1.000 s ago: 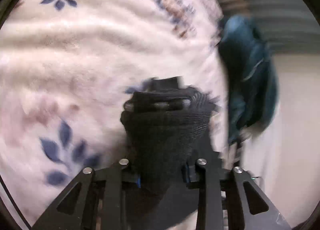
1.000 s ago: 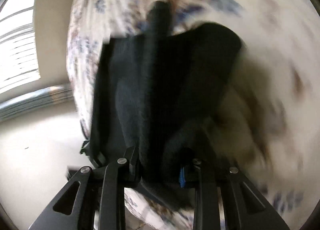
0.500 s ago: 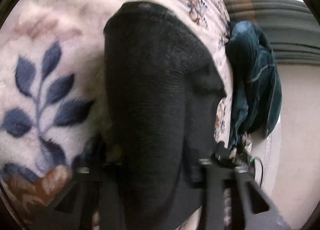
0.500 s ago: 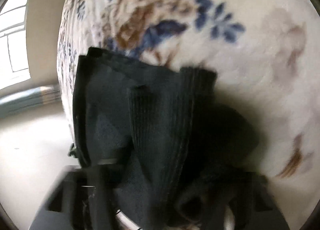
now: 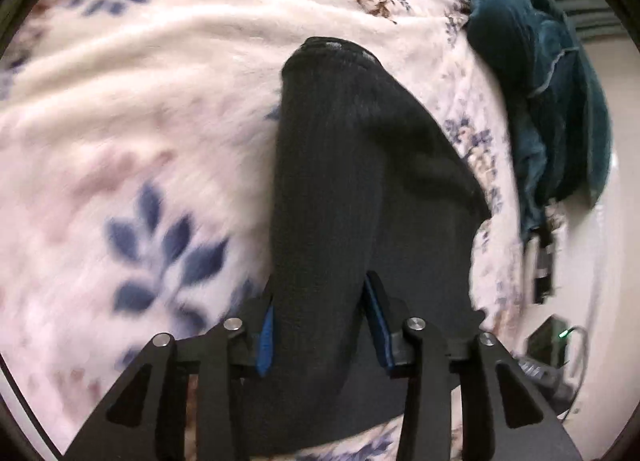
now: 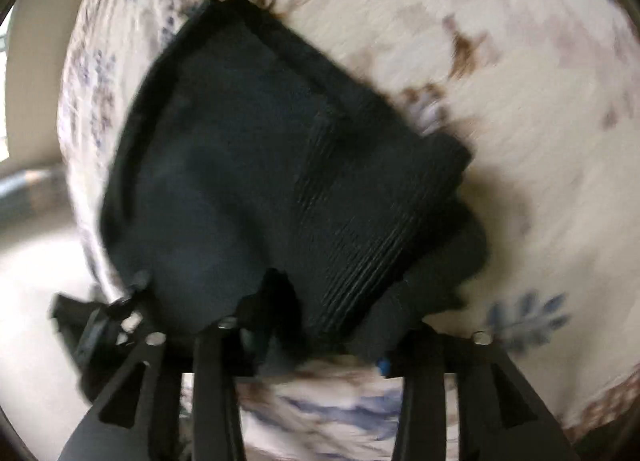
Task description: Fold small clothes
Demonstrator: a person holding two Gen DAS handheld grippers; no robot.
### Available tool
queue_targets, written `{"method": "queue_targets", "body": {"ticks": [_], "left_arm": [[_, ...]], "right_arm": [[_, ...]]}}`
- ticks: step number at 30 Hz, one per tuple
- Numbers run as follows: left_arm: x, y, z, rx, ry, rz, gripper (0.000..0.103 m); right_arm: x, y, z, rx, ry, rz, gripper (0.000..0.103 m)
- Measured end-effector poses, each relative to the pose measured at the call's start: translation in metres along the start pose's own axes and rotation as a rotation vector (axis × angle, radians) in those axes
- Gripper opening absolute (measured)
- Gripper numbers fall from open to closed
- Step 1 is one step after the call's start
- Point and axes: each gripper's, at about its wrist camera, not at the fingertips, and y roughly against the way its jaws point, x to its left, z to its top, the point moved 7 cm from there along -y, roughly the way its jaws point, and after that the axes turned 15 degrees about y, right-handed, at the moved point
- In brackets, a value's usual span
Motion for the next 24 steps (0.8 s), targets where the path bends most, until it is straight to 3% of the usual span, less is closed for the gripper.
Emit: {"method": "queue_targets", "body": {"ticks": [4,6,7,11,12,14,16,19,21,24], "left_arm": [[0.007,0.025,-0.017,-0.096,-0.026,0.104,0.05],[0.009,0.033,-0.022,-0.161,-0.038,0.181,0.07],[0.008,0.035,-0.024,-0.183,-0.048,0.205,0.073],[-0.004,0.034,-0.02,-0.228,-0.062,0.267,0.076],[-0.007,0.034,-0.015,-0.238,-0.063,0.282,0.091],[-0.018,0.034,0.001,-0.261,-0.081,0.28,0.102],[-0.028,0.034,0.022,-0.285,-0.093,0.279,0.102],[-0.041,0.029,0.053,-0.303,-0.112,0.258,0.102],[-0.044,0.024,0.071,-0.315,-0.109,0.265,0.102],[-0.044,0.008,0.098,-0.306,-0.124,0.276,0.1]], "right_arm": [[-0.013,0.016,0.006,-0.022,0.092,-0.158,0.046],[-0.016,0.021,0.011,-0.041,0.114,-0.225,0.046],[-0.019,0.025,0.011,-0.049,0.105,-0.271,0.046],[-0.018,0.037,0.012,-0.033,0.124,-0.297,0.046],[-0.01,0.048,0.019,-0.056,0.16,-0.311,0.046],[0.002,0.071,0.032,-0.103,0.233,-0.307,0.05],[0.024,0.081,0.049,-0.128,0.306,-0.256,0.057],[0.051,0.082,0.083,-0.137,0.425,-0.199,0.059],[0.065,0.072,0.12,-0.167,0.482,-0.182,0.059],[0.087,0.037,0.168,-0.139,0.541,-0.156,0.059]]}}
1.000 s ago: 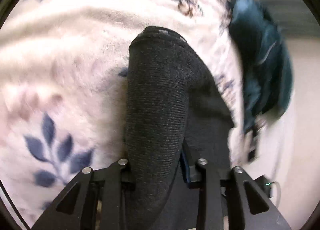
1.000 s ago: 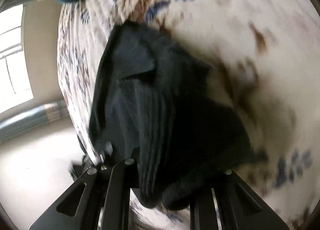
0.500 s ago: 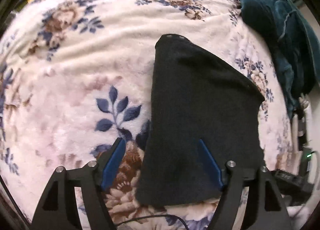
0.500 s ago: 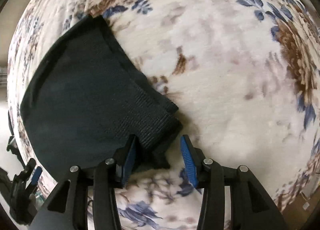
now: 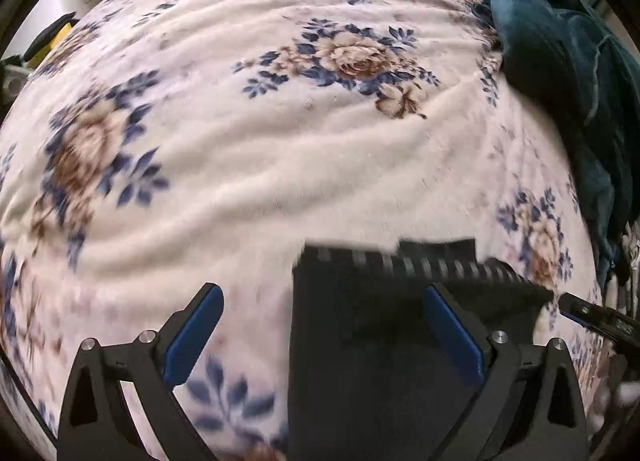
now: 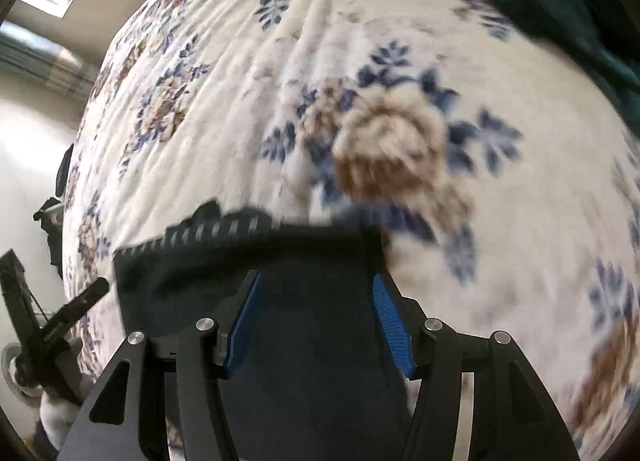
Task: Fold small clothes
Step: 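Release the folded sweater from both tools and lift them away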
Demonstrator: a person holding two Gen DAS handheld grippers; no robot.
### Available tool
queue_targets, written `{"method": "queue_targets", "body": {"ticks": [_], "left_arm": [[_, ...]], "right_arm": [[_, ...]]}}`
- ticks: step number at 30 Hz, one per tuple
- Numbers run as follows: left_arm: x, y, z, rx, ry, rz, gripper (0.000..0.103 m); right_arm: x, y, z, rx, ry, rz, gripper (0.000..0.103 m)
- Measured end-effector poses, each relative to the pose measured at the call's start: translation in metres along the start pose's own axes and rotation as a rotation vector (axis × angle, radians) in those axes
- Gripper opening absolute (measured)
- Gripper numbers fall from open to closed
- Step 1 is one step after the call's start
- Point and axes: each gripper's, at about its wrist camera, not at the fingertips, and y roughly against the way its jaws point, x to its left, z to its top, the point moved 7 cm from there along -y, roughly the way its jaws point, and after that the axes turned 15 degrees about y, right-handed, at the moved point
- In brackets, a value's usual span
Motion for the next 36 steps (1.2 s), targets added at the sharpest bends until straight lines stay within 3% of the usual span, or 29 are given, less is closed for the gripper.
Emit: {"method": "queue_targets", "body": {"ticks": [1,2,3,4,5,6,10,13,16,19,22,24,25,26,27,31,36], "left_arm": [[-0.001,-0.005,0.003,0.003,-0.007,0.004,0.097],[-0.003,-0.012,0.005,0.012,-0.01,-0.009,0.08],[-0.004,-0.017,0.008,0.019,-0.003,-0.036,0.035],[-0.007,-0.019,0.01,0.02,0.004,-0.076,0.015],[-0.009,-0.018,0.013,-0.003,-0.003,-0.085,0.01],[-0.013,-0.013,0.016,-0.039,-0.021,-0.102,0.007],[-0.012,-0.004,0.016,-0.083,-0.013,-0.115,0.007],[-0.007,-0.003,0.017,-0.08,-0.005,-0.112,0.007],[-0.005,-0.008,0.019,-0.066,-0.007,-0.12,0.007],[-0.009,-0.008,0.018,-0.072,-0.039,-0.109,0.007],[-0.007,-0.008,0.017,-0.074,-0.035,-0.109,0.007],[-0.006,-0.009,0.017,-0.072,-0.026,-0.112,0.007],[-0.006,-0.009,0.018,-0.07,-0.019,-0.115,0.007],[-0.006,-0.009,0.018,-0.07,-0.014,-0.115,0.007],[-0.005,-0.009,0.018,-0.069,-0.008,-0.115,0.007],[-0.005,-0.008,0.018,-0.063,0.003,-0.115,0.007],[-0.005,-0.013,0.023,-0.06,0.0,-0.108,0.007]], "right_arm": [[-0.005,-0.013,0.009,0.015,0.004,0.004,0.059],[-0.011,-0.026,0.018,0.031,0.002,-0.001,0.059],[-0.012,-0.038,0.024,0.045,0.001,0.028,0.059],[-0.014,-0.048,0.026,0.068,-0.009,0.048,0.054],[-0.017,-0.053,0.028,0.066,-0.023,0.027,0.014],[-0.019,-0.053,0.028,0.053,-0.026,0.007,0.003],[-0.019,-0.03,0.034,-0.06,-0.045,-0.034,0.001],[-0.017,-0.005,0.033,-0.117,-0.045,-0.016,0.001],[-0.019,-0.01,0.032,-0.042,-0.009,0.032,0.005],[-0.033,-0.032,0.028,0.058,-0.005,0.044,0.058],[-0.045,-0.048,0.024,0.091,-0.109,0.141,0.058],[-0.04,-0.047,0.024,0.065,-0.114,0.195,0.058],[-0.035,-0.047,0.024,0.051,-0.1,0.197,0.052],[-0.033,-0.046,0.024,0.038,-0.089,0.188,0.021],[-0.027,-0.043,0.025,0.014,-0.056,0.165,0.0],[-0.017,-0.021,0.032,-0.099,0.002,0.045,0.001],[-0.02,0.019,0.049,-0.2,0.002,-0.009,0.001]]}}
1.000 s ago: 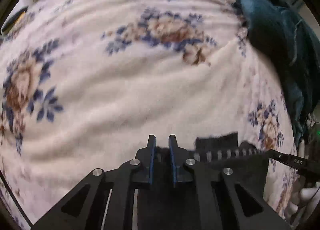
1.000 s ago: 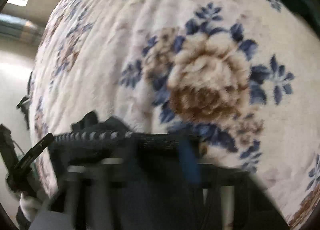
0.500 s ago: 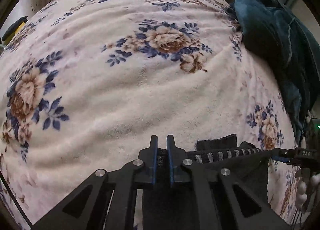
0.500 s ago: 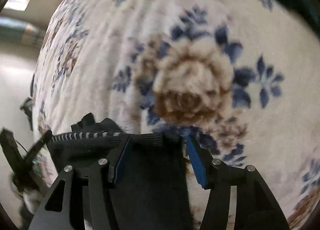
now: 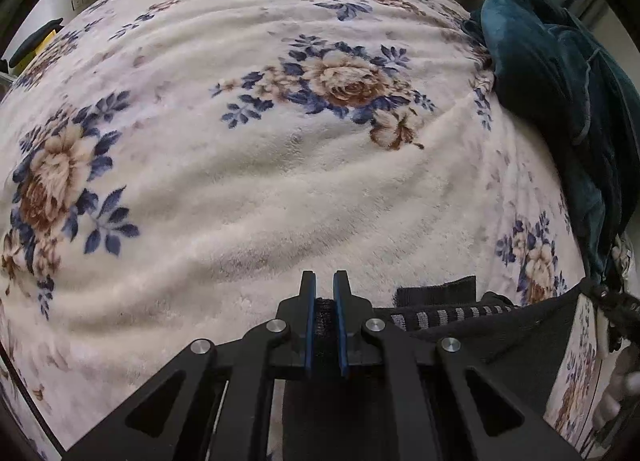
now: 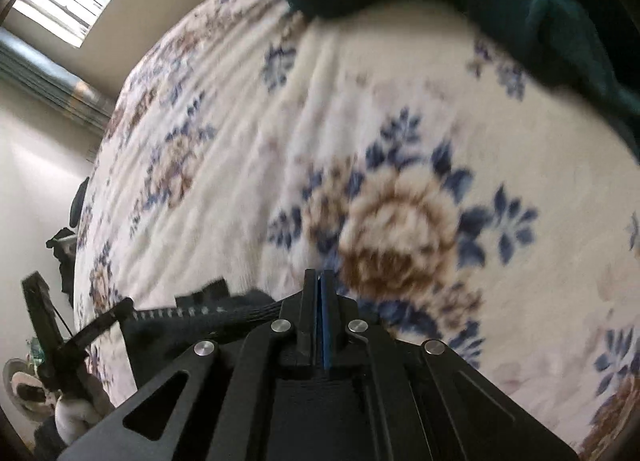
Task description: Fold small clothes
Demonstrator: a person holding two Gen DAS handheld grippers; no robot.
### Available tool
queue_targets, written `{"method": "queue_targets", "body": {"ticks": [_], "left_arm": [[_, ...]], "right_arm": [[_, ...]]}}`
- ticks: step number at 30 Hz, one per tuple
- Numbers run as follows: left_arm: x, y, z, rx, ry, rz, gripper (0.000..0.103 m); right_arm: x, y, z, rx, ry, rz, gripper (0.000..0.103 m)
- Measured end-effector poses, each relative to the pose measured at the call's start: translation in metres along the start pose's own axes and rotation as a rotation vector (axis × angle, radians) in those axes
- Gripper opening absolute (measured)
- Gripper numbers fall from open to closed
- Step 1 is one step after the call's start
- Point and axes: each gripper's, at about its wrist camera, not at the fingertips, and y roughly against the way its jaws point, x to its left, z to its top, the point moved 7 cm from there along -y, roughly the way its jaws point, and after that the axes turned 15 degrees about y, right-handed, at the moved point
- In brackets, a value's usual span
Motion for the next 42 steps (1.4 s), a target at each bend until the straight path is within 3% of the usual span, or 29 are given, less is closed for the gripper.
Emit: {"method": "queue_targets", "body": {"ticks": [4,11,14,16,17,18,19,20,22,25,26,27,29,31,32,33,38,40,42], "left_arm": [[0.007,-0.015,0.002,0.026,0.026,0.018,0.007],[0.013,-0.043,0.003,0.095,0.053,0.036,0.007],[0.017,-0.033,0.006,0.146,0.139,-0.073,0.013],[0.026,-0.015,0.006,0.155,0.212,-0.171,0.033],[0.032,-0.008,0.006,0.148,0.238,-0.195,0.049],[0.039,0.0,0.005,0.136,0.264,-0.206,0.055],[0.043,0.004,0.001,0.135,0.267,-0.221,0.055],[0.043,0.005,-0.005,0.147,0.253,-0.221,0.055],[0.039,-0.002,-0.018,0.187,0.187,-0.184,0.055],[0.026,-0.011,-0.03,0.182,0.085,-0.141,0.049],[0.021,-0.011,-0.031,0.165,0.069,-0.143,0.03],[0.018,-0.012,-0.03,0.152,0.057,-0.134,0.019],[0.011,-0.01,-0.028,0.114,0.021,-0.112,0.013],[0.012,-0.005,-0.027,0.089,-0.001,-0.091,0.012],[0.011,-0.004,-0.026,0.084,-0.001,-0.089,0.012],[0.012,-0.002,-0.025,0.079,0.002,-0.091,0.012],[0.016,0.0,-0.023,0.094,0.038,-0.123,0.012],[0.021,-0.014,-0.022,0.146,0.073,-0.125,0.017],[0.032,-0.023,-0.017,0.189,0.163,-0.149,0.027]], "right_arm": [[0.0,0.002,0.013,0.0,0.031,-0.044,0.001],[-0.018,-0.051,0.007,0.116,0.0,-0.126,0.001],[-0.024,-0.078,-0.008,0.234,-0.043,-0.047,0.002],[-0.03,-0.074,-0.011,0.247,-0.114,0.027,0.002],[-0.031,-0.068,-0.01,0.231,-0.12,0.038,0.007],[-0.031,-0.057,-0.006,0.203,-0.112,0.038,0.014],[-0.03,-0.049,-0.004,0.188,-0.106,0.048,0.04],[-0.027,-0.045,-0.005,0.178,-0.104,0.06,0.049],[-0.015,-0.039,-0.004,0.171,-0.072,0.098,0.049],[0.022,-0.04,-0.001,0.182,0.094,0.1,0.049],[0.036,-0.042,-0.001,0.188,0.162,0.091,0.049],[0.055,-0.047,-0.003,0.207,0.254,0.07,0.049],[0.076,-0.06,-0.009,0.251,0.351,0.053,0.049],[0.09,-0.078,-0.012,0.289,0.44,-0.001,0.045],[0.096,-0.083,-0.013,0.284,0.481,-0.016,0.013],[0.098,-0.084,-0.013,0.278,0.499,-0.038,0.002],[0.098,-0.061,0.002,0.167,0.485,-0.118,0.0],[0.086,-0.043,0.017,0.101,0.448,-0.168,0.0],[0.077,-0.039,0.026,0.107,0.4,-0.14,0.0]]}}
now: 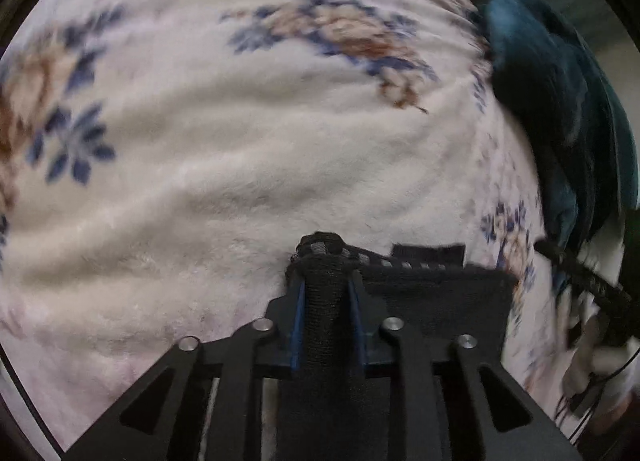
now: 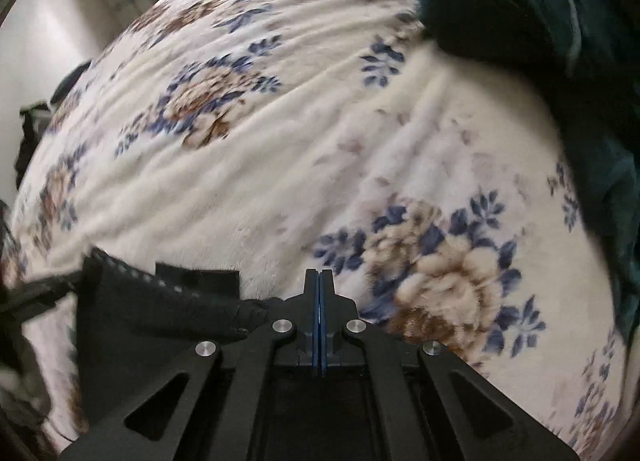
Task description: Fold small clothes
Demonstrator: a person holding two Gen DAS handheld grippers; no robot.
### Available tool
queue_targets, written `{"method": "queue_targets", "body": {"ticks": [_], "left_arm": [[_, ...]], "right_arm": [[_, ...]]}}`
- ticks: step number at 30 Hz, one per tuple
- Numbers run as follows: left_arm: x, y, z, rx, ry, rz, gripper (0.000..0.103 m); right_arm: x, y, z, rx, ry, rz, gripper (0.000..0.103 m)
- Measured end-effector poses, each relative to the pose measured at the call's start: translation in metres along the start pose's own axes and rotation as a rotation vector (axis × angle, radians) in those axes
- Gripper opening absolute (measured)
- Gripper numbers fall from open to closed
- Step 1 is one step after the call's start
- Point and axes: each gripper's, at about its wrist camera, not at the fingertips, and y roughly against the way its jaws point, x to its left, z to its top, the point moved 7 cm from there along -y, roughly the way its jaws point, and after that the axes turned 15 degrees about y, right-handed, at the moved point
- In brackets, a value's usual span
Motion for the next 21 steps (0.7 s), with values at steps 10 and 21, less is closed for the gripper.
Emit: {"method": "queue_targets", "body": {"ticks": [10,21], "left_arm": [[0.008,0.008,-0.004,0.046,0.025,-0.029,0.066],[0.054,0.022,-0.092,0.206,0.144,-0.088,0.092]], "right_arm": [[-0.018,-0.018,-0.025,0.137,-0.219,0.3,0.056],[-0.024,-0.024,-0.216,0.33,-0.548,0.492,0.076]]}}
